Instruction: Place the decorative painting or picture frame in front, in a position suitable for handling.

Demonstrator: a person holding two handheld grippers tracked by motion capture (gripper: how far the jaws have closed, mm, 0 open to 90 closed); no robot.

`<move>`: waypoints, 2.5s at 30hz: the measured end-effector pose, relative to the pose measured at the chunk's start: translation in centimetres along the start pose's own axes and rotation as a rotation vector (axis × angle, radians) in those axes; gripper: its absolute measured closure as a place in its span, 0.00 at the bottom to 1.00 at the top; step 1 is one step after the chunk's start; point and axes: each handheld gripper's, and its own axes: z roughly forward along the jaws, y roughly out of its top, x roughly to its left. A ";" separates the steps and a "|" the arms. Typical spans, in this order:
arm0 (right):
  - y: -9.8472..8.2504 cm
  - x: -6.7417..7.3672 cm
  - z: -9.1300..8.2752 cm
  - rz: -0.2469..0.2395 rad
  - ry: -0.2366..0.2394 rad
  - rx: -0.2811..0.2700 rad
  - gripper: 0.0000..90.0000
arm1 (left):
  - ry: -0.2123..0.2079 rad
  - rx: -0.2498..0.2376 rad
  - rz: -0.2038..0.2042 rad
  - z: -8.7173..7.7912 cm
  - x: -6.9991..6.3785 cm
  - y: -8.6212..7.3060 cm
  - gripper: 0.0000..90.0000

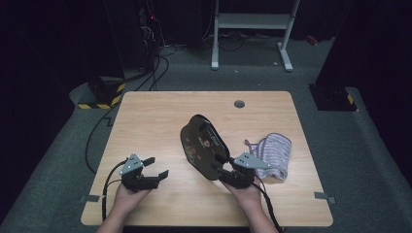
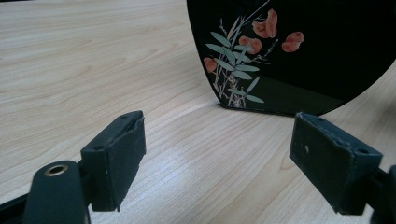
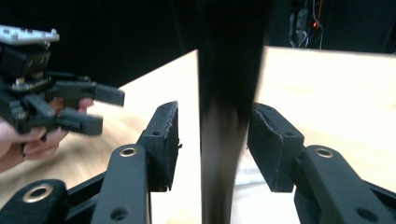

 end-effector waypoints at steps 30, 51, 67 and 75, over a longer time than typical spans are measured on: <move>-1.8 -3.2 -1.3 0.039 -0.153 0.079 0.55 | -0.016 -0.015 -0.018 0.5 -0.3 0.2 0.33; -1.6 -3.9 -0.1 0.010 -0.234 0.060 0.81 | -0.040 -0.041 -0.005 1.8 -1.6 0.9 0.39; -1.4 -4.1 1.1 0.011 -0.193 0.031 0.65 | -0.063 -0.059 0.018 3.3 -2.8 1.6 0.52; -1.5 -3.8 1.9 -0.006 -0.136 0.035 0.51 | -0.072 -0.062 0.031 3.5 -3.0 1.8 0.58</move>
